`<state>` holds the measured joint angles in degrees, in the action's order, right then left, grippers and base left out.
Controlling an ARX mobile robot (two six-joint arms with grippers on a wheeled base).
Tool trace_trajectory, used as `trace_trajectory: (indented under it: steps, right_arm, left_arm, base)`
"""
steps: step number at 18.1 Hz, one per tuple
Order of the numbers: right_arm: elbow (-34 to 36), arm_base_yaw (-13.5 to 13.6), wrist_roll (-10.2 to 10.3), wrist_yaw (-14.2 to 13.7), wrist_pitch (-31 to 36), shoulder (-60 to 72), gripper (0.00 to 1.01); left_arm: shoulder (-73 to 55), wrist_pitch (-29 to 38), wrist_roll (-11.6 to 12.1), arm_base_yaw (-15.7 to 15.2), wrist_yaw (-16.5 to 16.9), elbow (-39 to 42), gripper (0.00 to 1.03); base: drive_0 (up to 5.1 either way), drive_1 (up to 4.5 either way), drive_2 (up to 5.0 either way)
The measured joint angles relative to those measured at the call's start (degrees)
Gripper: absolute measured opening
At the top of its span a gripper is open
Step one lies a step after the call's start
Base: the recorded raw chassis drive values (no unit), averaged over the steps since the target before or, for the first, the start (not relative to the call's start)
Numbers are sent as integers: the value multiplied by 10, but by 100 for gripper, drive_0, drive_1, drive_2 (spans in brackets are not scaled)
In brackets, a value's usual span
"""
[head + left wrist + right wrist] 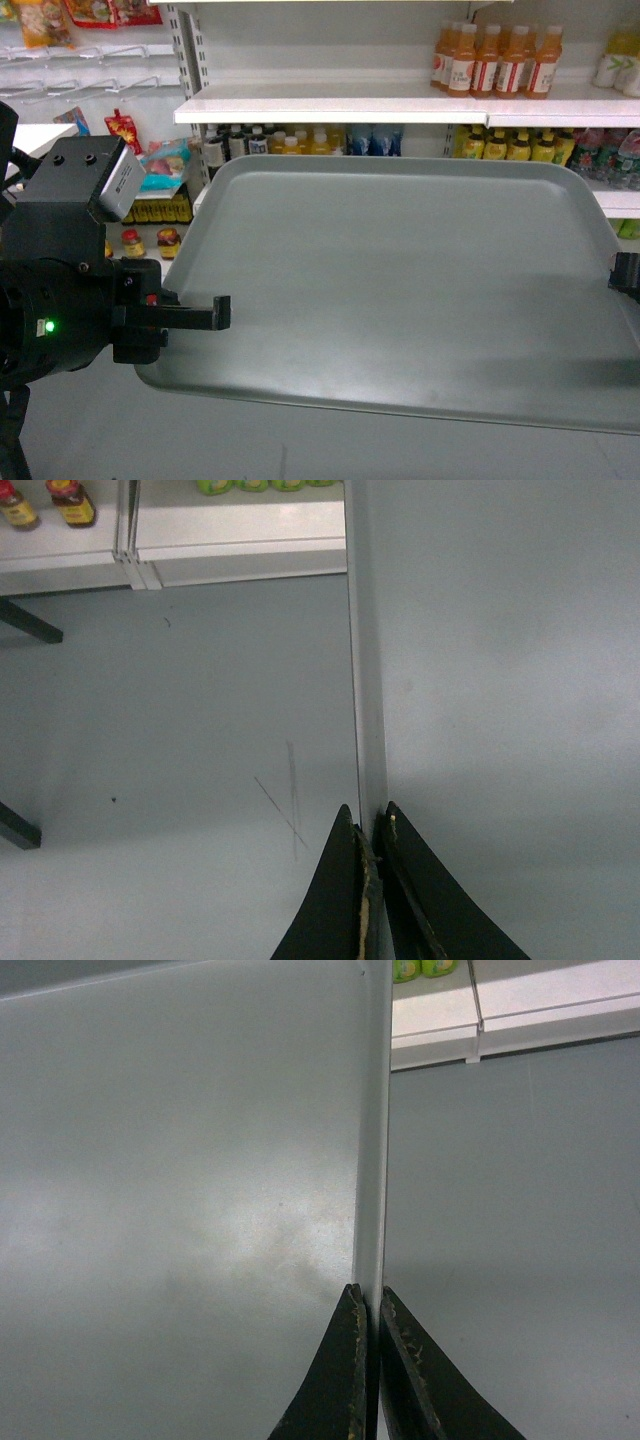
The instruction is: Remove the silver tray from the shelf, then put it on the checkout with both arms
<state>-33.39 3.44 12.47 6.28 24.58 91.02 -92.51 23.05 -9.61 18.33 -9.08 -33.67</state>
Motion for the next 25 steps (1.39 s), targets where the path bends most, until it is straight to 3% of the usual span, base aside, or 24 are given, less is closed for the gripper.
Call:
trace_trajectory:
  steps: [17,25]
  right_arm:
    - [0,0,0,0,0,0,2]
    - [0,0,0,0,-1,0,2]
  left_arm:
    - [0,-1,0,0,0,0,3]
    - [0,-1,0,1,-1,0,3]
  base:
    - [-1,-402,401]
    - [-458,124,336]
